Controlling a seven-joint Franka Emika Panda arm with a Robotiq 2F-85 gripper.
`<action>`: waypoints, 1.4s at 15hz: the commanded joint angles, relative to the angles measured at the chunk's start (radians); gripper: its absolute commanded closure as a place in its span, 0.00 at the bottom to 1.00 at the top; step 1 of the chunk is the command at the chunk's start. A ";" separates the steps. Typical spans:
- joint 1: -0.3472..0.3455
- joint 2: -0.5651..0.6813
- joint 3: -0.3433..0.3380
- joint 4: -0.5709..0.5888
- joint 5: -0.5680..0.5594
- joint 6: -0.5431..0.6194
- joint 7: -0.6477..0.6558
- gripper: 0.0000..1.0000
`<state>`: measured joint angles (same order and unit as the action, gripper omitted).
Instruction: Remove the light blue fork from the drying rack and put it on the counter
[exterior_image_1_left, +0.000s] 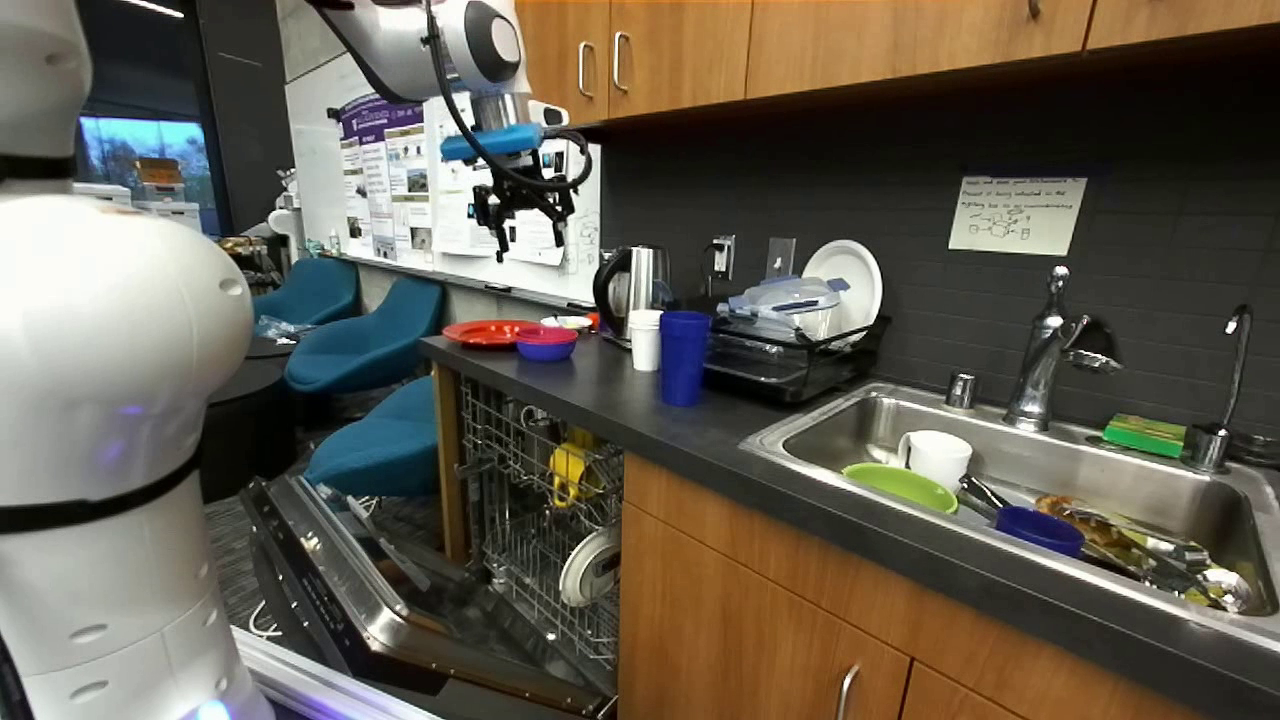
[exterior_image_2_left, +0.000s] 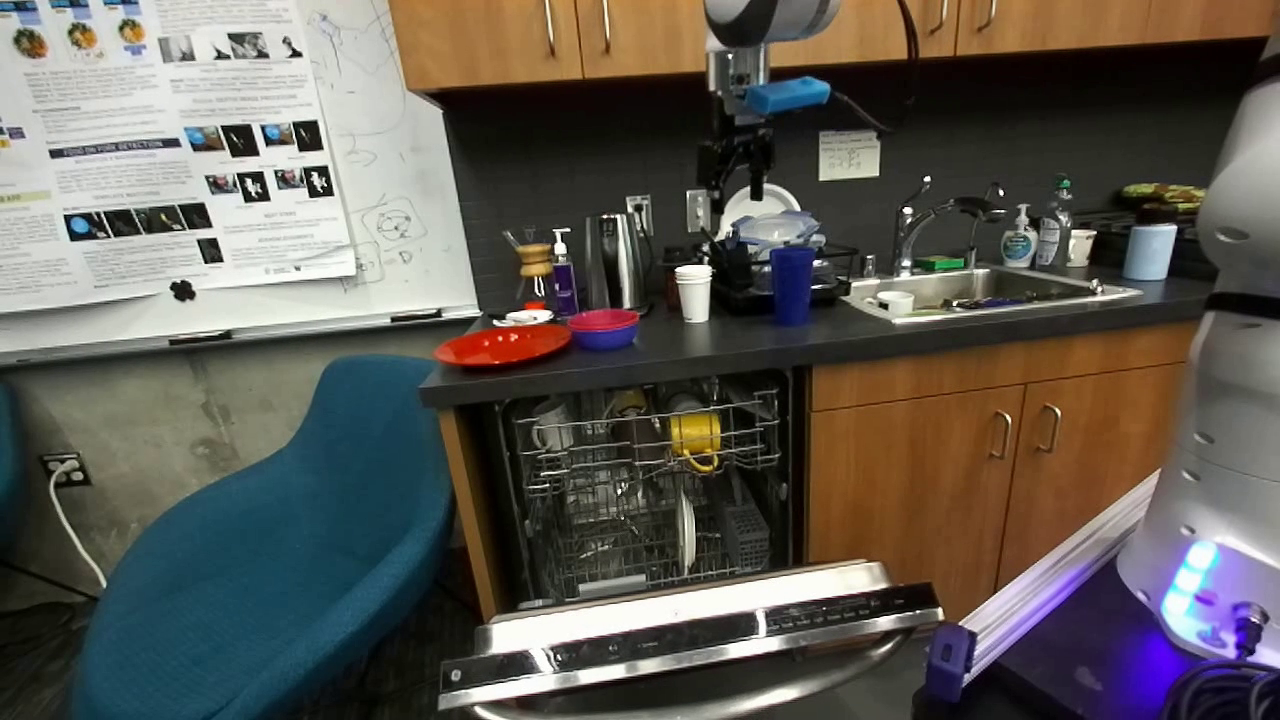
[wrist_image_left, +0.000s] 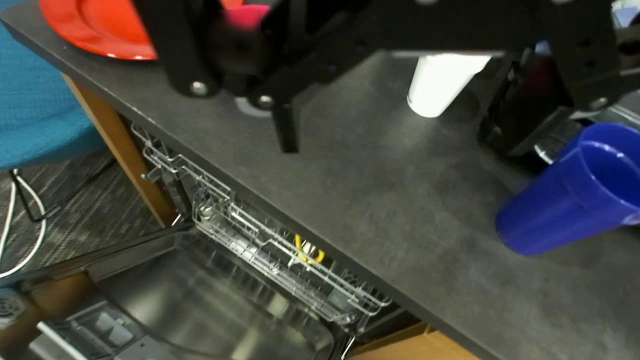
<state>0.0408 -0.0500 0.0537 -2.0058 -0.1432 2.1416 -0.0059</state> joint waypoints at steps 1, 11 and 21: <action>-0.014 0.043 -0.012 0.005 -0.127 0.138 0.036 0.00; -0.059 0.149 -0.073 0.075 -0.206 0.178 -0.185 0.00; -0.101 0.291 -0.067 0.246 -0.051 0.157 -0.518 0.00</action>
<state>-0.0412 0.1905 -0.0279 -1.8326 -0.2326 2.3309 -0.4380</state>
